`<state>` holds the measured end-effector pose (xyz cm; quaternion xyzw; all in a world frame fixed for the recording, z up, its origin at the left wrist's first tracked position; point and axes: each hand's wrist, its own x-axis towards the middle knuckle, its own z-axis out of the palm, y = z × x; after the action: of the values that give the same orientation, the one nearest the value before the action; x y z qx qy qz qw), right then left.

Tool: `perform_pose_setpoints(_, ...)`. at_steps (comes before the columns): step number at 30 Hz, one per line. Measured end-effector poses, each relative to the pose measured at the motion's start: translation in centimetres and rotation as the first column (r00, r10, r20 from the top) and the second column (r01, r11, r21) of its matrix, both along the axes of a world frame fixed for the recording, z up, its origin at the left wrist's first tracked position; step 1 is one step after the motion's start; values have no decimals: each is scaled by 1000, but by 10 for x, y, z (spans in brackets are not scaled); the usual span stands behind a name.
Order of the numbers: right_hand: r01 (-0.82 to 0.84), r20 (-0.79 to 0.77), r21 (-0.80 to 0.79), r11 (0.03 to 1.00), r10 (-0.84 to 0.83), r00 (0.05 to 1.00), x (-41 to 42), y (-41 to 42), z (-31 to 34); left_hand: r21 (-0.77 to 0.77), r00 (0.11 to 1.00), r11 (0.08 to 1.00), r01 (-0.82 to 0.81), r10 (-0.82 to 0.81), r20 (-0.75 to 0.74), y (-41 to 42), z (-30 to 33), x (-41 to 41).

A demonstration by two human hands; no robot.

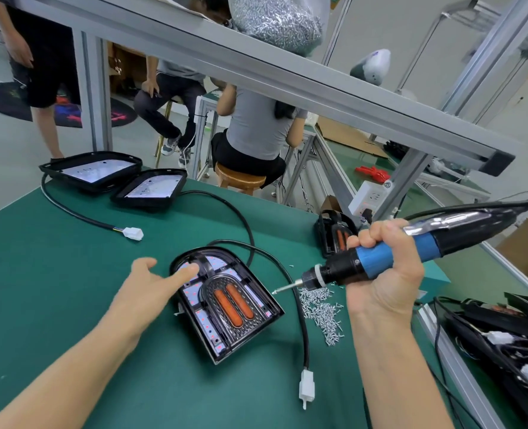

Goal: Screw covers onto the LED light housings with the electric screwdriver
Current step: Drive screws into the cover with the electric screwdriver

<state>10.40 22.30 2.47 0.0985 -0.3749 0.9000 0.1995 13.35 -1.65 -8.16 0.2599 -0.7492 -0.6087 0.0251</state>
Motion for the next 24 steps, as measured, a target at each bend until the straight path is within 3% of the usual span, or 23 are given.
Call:
perform_pose_setpoints(3,18,20,56,998,-19,1000,-3,0,-13,-17,996,997,69,-67,63,5,-1,-7)
perform_pose_setpoints(9,-2,24,119,993,0,1000,-11,-2,-28,-287,990,953,96,-62,126,15,-3,-24)
perform_pose_setpoints(24,38,40,236,971,-49,998,-19,-4,-40,-318,991,942,110,-80,105,17,-6,-22)
